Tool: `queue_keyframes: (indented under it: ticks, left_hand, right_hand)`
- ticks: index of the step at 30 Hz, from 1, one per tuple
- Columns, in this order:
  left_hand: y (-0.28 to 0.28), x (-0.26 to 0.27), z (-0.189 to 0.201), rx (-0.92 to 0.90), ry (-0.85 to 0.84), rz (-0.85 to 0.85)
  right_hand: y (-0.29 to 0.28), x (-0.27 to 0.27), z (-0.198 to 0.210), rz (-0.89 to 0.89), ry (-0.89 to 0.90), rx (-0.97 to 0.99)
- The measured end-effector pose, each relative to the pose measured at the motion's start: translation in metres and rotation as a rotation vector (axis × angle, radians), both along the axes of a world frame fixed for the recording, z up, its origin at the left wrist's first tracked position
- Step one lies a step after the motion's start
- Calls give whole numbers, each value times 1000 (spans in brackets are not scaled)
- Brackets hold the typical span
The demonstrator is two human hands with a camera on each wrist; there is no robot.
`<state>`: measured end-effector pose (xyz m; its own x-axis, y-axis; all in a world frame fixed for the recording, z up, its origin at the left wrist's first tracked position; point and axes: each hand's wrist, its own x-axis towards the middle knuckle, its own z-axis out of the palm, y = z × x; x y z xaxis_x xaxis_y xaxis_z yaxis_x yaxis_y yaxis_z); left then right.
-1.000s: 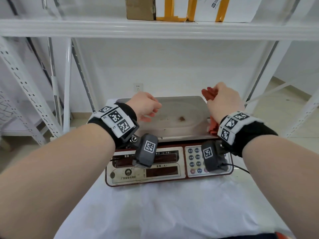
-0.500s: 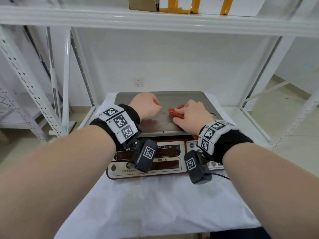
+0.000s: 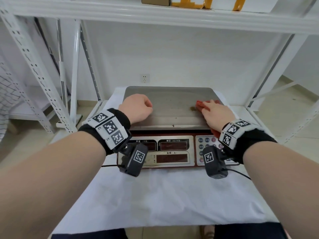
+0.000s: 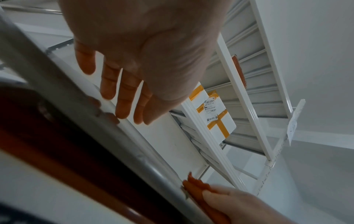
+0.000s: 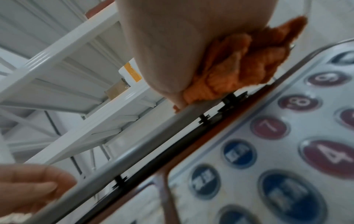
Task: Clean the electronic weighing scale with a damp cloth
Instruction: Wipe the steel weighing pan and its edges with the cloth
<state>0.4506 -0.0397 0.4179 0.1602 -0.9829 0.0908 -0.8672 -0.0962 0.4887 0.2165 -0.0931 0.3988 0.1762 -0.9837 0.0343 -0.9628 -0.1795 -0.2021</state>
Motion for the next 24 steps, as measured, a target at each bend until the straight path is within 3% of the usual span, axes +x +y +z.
queue_keyframes:
  ticks: [4, 9, 12, 16, 21, 24]
  left_hand:
    - [-1, -2, -4, -2, 7, -39]
    - [1, -2, -6, -40, 21, -23]
    - [4, 1, -5, -59, 16, 3]
    - [7, 3, -6, -71, 36, 22]
    - [12, 0, -8, -72, 23, 44]
    - [13, -2, -7, -62, 22, 52]
  right_hand:
    - [28, 27, 13, 180, -311, 22]
    - [43, 52, 12, 375, -650, 301]
    - [39, 52, 7, 447, -566, 349]
    - [37, 52, 6, 522, -268, 189]
    - [46, 47, 8, 517, -280, 31]
    - [45, 34, 9, 395, -327, 34]
